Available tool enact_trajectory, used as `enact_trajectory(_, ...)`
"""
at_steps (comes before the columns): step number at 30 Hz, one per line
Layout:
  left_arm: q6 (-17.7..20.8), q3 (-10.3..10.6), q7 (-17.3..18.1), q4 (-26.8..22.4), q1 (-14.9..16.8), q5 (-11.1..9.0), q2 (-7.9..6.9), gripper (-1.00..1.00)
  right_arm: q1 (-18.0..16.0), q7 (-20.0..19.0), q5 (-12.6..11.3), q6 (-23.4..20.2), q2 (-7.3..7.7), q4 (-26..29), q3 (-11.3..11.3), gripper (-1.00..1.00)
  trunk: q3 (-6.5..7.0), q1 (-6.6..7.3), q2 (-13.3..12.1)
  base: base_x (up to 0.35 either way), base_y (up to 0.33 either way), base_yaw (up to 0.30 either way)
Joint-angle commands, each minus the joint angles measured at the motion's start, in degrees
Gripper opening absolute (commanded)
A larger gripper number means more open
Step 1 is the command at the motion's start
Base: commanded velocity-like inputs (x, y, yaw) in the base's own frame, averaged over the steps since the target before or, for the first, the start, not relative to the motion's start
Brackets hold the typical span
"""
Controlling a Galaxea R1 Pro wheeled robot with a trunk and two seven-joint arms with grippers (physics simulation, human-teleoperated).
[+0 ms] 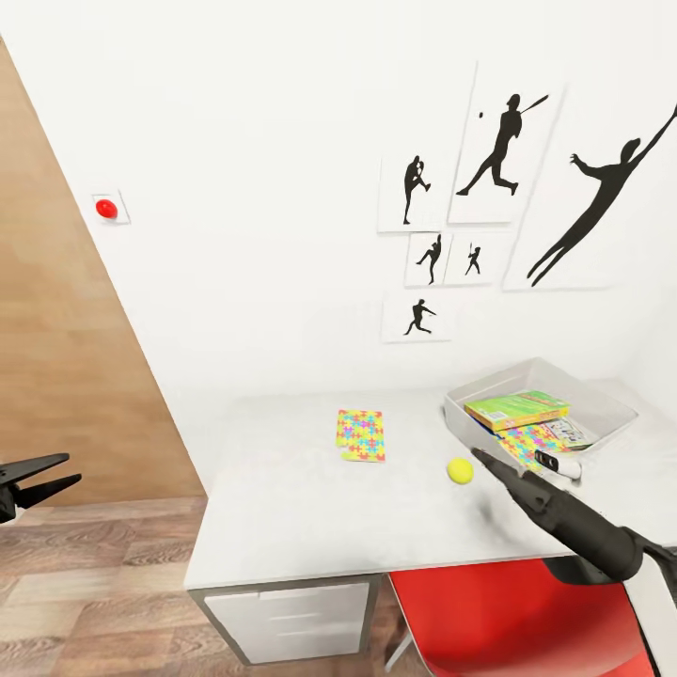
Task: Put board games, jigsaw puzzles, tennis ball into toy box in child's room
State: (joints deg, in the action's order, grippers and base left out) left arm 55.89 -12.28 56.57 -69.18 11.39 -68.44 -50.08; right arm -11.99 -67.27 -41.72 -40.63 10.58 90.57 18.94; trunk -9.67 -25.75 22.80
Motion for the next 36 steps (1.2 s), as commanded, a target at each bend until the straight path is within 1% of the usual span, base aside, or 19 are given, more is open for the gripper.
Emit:
enact_trajectory(1,0.21,0.01,0.12,-0.02,0.05,-0.03,-0.02,1.0,-0.05,0.84,0.72,-0.41,-0.05,0.02,-1.01,1.0,-0.12,-0.03,0.12,0.0,0.0,0.0)
enact_trajectory(2,0.21,0.02,0.12,-0.03,0.05,-0.03,0.0,1.0,-0.05,1.59,1.27,-0.43,-0.1,0.02,-1.57,1.0,-0.12,-0.03,0.12,0.0,0.0,0.0)
enact_trajectory(3,0.2,0.04,0.12,-0.05,0.04,-0.03,0.04,1.0,-0.08,3.85,2.34,-0.67,-0.29,0.03,-2.77,1.0,-0.12,-0.03,0.12,0.0,0.0,0.0)
enact_trajectory(5,0.19,0.05,0.12,-0.06,0.04,-0.03,0.08,1.0,-0.2,6.97,3.02,-1.08,-0.6,0.05,-3.93,1.0,-0.12,-0.03,0.12,0.0,0.0,0.0)
enact_trajectory(6,0.19,0.06,0.12,-0.06,0.04,-0.03,0.11,1.0,-0.76,10.68,3.41,-2.04,-0.97,0.08,-4.93,1.0,-0.12,-0.03,0.12,0.0,0.0,0.0)
enact_trajectory(7,0.19,0.06,0.12,-0.07,0.04,-0.03,0.1,1.0,-1.44,12.7,3.53,-2.92,-1.21,0.11,-5.36,1.0,-0.12,-0.03,0.12,0.0,0.0,0.0)
enact_trajectory(9,0.19,0.06,0.12,-0.07,0.04,-0.03,0.13,1.0,-7.09,21.45,4.02,-9.44,-2.85,0.01,-6.78,1.0,-0.12,-0.03,0.12,0.0,0.0,0.0)
enact_trajectory(10,0.19,0.06,0.12,-0.07,0.04,-0.03,0.14,1.0,-8.91,23.88,4.18,-11.32,-3.46,-0.12,-7.12,1.0,-0.12,-0.03,0.12,0.0,0.0,0.0)
enact_trajectory(11,0.19,0.07,0.12,-0.07,0.04,-0.04,0.15,1.0,-12.67,29.19,4.4,-14.54,-4.9,-0.66,-7.82,1.0,-0.12,-0.03,0.12,0.0,0.0,0.0)
enact_trajectory(13,0.19,0.07,0.12,-0.07,0.04,-0.04,0.15,1.0,-16.44,35.17,4.53,-16.47,-6.54,-1.76,-8.59,1.0,-0.12,-0.03,0.12,0.0,0.0,0.0)
enact_trajectory(14,0.18,0.07,0.12,-0.07,0.04,-0.04,0.14,1.0,-20.14,41.38,4.55,-17.75,-8.08,-3.33,-9.41,1.0,-0.12,-0.03,0.12,0.0,0.007,0.0)
enact_trajectory(15,0.18,0.05,0.12,-0.07,0.04,-0.03,0.12,1.0,-21.9,44.44,4.55,-18.26,-8.74,-4.27,-9.88,1.0,-0.12,-0.03,0.12,0.01,0.029,0.0)
enact_trajectory(16,0.18,0.02,0.12,-0.07,0.04,-0.03,0.1,1.0,-25.11,50.13,4.53,-19.03,-9.82,-6.45,-10.97,1.0,-0.12,-0.03,0.12,0.05,0.102,0.0)
enact_trajectory(17,0.18,0.02,0.12,-0.07,0.04,-0.03,0.1,1.0,-26.55,52.66,4.44,-19.32,-10.22,-7.71,-11.63,1.0,-0.12,-0.03,0.12,0.07,0.132,0.0)
enact_trajectory(18,0.18,0.0,0.12,-0.07,0.04,-0.03,0.09,1.0,-28.91,56.64,4.24,-19.37,-10.79,-10.19,-13.14,1.0,-0.12,-0.03,0.12,0.104,0.176,0.0)
enact_trajectory(21,0.18,-0.01,0.12,-0.04,0.04,-0.03,0.08,1.0,-31.59,60.89,4.06,-19.37,-11.36,-13.45,-15.82,1.0,-0.12,-0.03,0.12,0.121,0.17,0.0)
enact_trajectory(24,0.18,-0.02,0.12,-0.01,0.04,-0.01,0.07,1.0,-32.78,62.87,3.97,-19.37,-11.31,-14.96,-17.37,1.0,-0.12,-0.03,0.12,0.062,0.077,0.0)
enact_trajectory(27,0.18,-0.02,0.12,0.01,0.04,-0.02,0.07,1.0,-33.26,63.72,3.95,-19.37,-11.16,-15.57,-18.21,1.0,-0.12,-0.03,0.12,0.054,0.073,0.0)
enact_trajectory(36,0.18,-0.02,0.12,0.01,0.04,-0.02,0.07,1.0,-33.28,64.18,4.55,-19.37,-11.23,-15.63,-18.49,1.0,-0.12,-0.03,0.12,0.08,0.108,0.0)
